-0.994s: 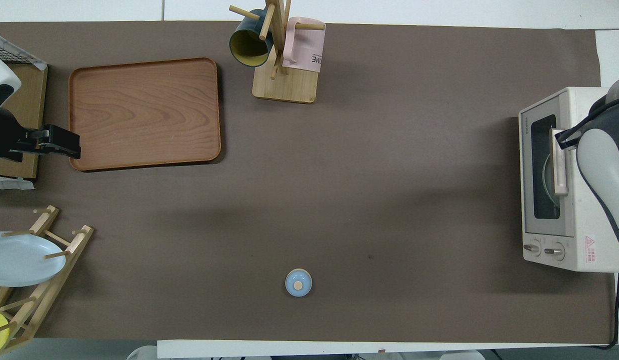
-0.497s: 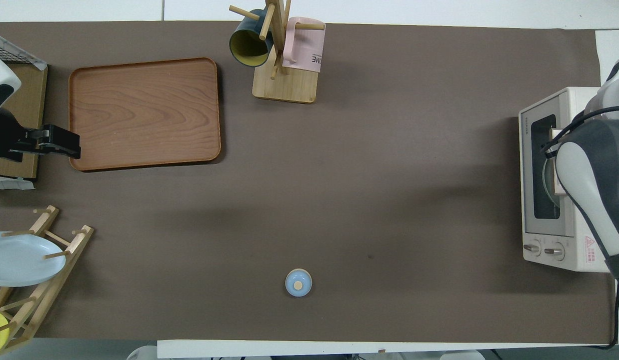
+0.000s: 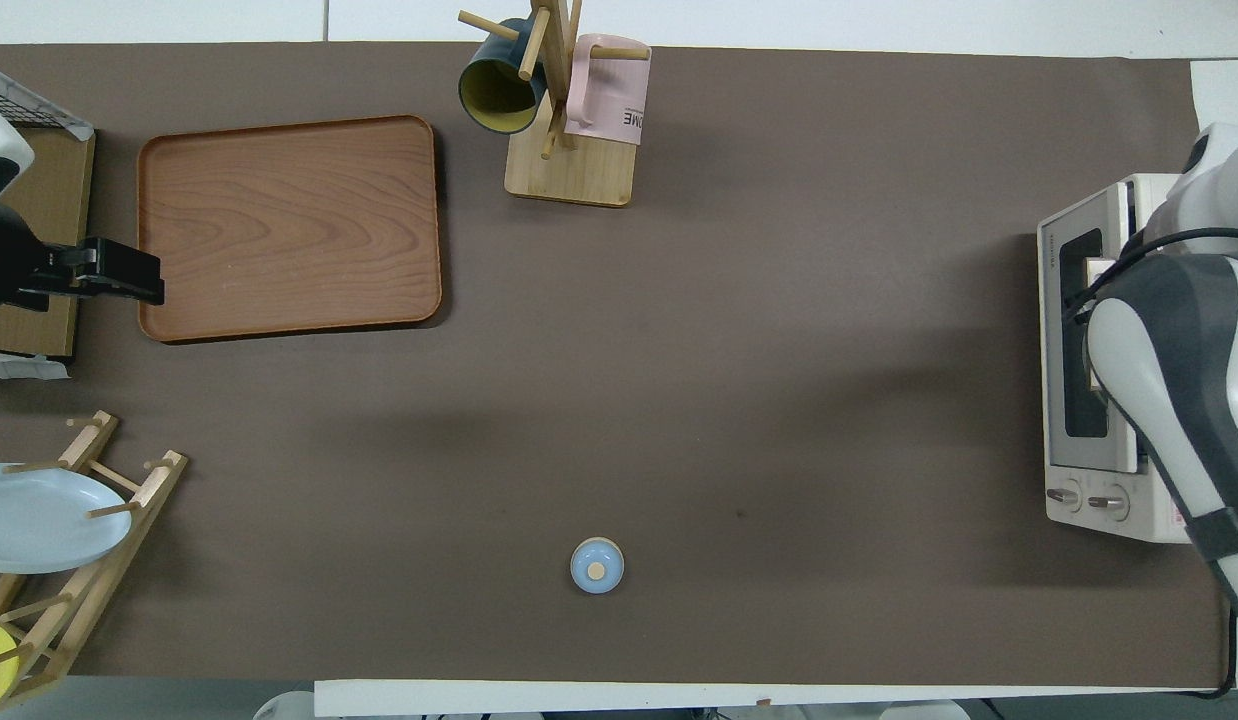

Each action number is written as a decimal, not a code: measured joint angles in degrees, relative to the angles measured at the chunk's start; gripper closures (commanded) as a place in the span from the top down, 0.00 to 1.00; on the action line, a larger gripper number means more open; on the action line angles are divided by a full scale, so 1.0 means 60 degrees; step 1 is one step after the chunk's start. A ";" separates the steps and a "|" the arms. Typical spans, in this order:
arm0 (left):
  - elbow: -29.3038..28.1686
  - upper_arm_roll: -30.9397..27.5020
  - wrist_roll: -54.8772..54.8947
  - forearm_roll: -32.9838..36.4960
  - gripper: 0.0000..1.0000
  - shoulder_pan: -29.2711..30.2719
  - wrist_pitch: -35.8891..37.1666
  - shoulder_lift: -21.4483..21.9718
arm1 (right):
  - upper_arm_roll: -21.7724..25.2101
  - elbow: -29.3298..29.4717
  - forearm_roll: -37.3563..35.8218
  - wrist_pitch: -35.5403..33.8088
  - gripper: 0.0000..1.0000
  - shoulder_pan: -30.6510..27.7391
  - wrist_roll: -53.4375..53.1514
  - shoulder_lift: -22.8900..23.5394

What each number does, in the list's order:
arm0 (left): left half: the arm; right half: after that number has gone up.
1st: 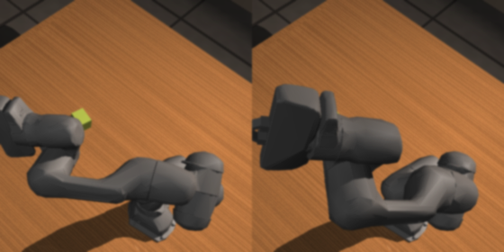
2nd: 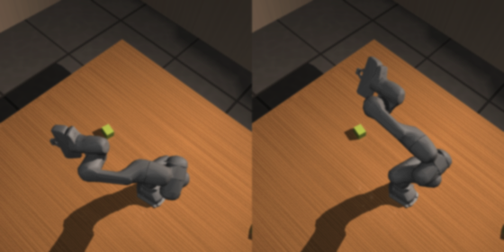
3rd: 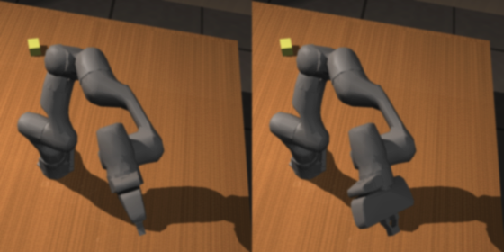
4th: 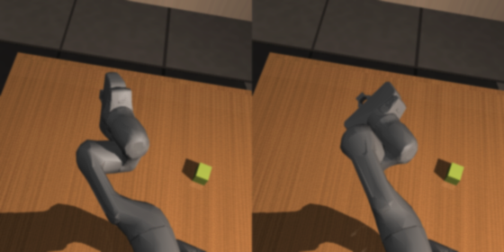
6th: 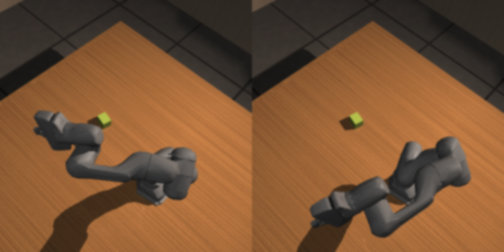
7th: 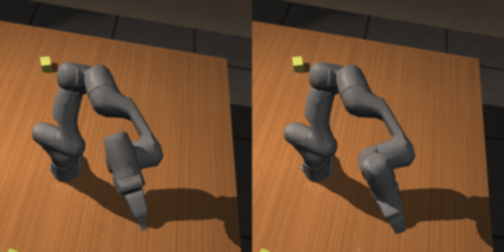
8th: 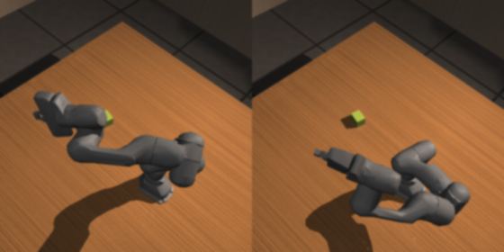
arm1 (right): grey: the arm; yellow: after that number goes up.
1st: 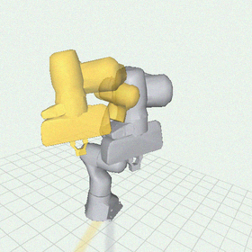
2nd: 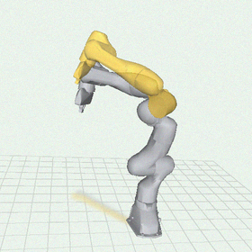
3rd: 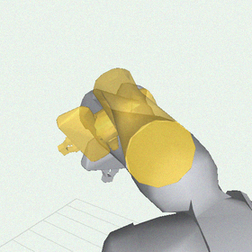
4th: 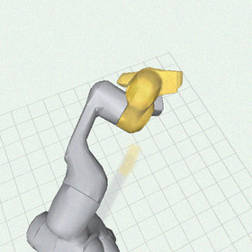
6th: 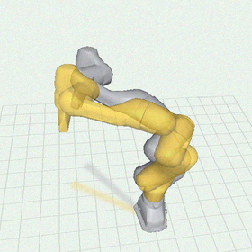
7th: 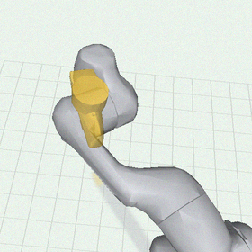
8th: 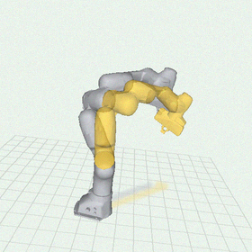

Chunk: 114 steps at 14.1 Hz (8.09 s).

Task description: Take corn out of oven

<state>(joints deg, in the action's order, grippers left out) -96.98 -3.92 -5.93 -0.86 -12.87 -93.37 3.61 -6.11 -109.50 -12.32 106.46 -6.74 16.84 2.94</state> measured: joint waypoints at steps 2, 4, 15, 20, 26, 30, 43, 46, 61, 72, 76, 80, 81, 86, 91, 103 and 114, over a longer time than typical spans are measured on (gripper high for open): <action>0.0143 -0.0044 0.0386 -0.0131 1.00 0.0116 0.0010 -0.0017 | -0.0033 -0.0134 0.0010 0.0341 0.00 0.0445 -0.0566 0.0202; 0.0142 -0.0067 0.0482 -0.0163 1.00 0.0175 0.0013 -0.0056 | -0.0077 -0.0218 0.0072 0.0766 0.00 0.0722 -0.0950 0.0509; 0.0143 -0.0066 0.0487 -0.0170 1.00 0.0192 0.0012 -0.0114 | -0.0125 -0.0245 0.0220 0.3266 0.14 0.1193 -0.2274 0.2886; 0.0143 -0.0066 0.0487 -0.0170 1.00 0.0193 0.0012 -0.0114 | -0.0137 0.0630 0.0782 0.2397 0.63 0.1866 -0.3527 0.2665; 0.0143 -0.0066 0.0487 -0.0170 1.00 0.0193 0.0012 -0.0114 | -0.0014 0.0731 0.0802 -0.0415 0.63 0.1001 -0.3602 0.1025; 0.0143 -0.0066 0.0488 -0.0170 1.00 0.0193 0.0012 -0.0114 | 0.0003 -0.0197 0.0802 0.0620 0.59 0.0073 -0.3022 0.1015; 0.0143 -0.0066 0.0488 -0.0170 1.00 0.0193 0.0012 -0.0114 | -0.0043 -0.0342 0.0337 0.0463 0.00 0.0824 -0.2616 0.0884; 0.0144 -0.0066 0.0488 -0.0170 1.00 0.0193 0.0012 -0.0114 | -0.0078 0.0925 0.0340 -0.0652 0.00 0.2494 -0.4283 0.1186; 0.0145 -0.0067 0.0488 -0.0170 1.00 0.0198 0.0007 -0.0114 | -0.0158 0.7387 0.0836 -0.0406 1.00 0.8180 -1.2639 0.7301; -0.2254 0.0174 -0.3144 -0.0301 1.00 -0.1215 -0.2682 0.0389 | 0.0043 0.4334 0.0862 -0.1123 0.62 0.4556 -0.8368 0.3991; -0.2996 0.0297 -0.7798 -0.0297 1.00 -0.4059 -0.4665 -0.0768 | 0.0069 0.1221 0.0633 0.0392 0.03 0.3275 -0.6513 0.2921; -0.2663 0.0300 -0.9905 -0.0294 0.85 -0.5547 -0.6198 -0.2958 | 0.0066 -0.0073 -0.0258 0.1287 0.01 0.2531 -0.5763 0.2462; -0.2462 0.0299 -0.9981 -0.0294 0.26 -0.5619 -0.6302 -0.3456 | 0.0061 -0.0425 -0.0399 0.1665 0.01 0.2448 -0.5763 0.2393; -0.1431 0.0164 -1.0504 -0.0127 0.00 -0.5640 -0.5885 -0.4366 | 0.0060 -0.0993 -0.1451 0.2175 0.00 0.2149 -0.5334 0.2316; -0.0527 -0.0120 -0.7198 0.0720 0.01 -0.3612 -0.4826 -0.4130 | -0.0124 -0.0439 -0.1872 0.1061 0.00 0.2205 -0.4499 0.2254; -0.0098 -0.0117 0.0144 0.0452 1.00 0.0155 -0.2374 -0.2321 | -0.0097 0.0759 -0.1750 -0.1206 0.11 0.0582 -0.0898 0.0646; -0.0144 -0.0117 0.0270 0.0452 1.00 0.0257 0.0546 0.0341 | 0.0071 0.2588 0.1260 -0.3337 1.00 0.0126 -0.0392 -0.0502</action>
<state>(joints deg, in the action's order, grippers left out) -97.84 -4.63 -4.32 1.85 -11.33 -90.09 5.66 -5.69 -93.98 -4.76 86.44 -5.99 14.49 -0.07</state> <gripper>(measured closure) 0.000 0.145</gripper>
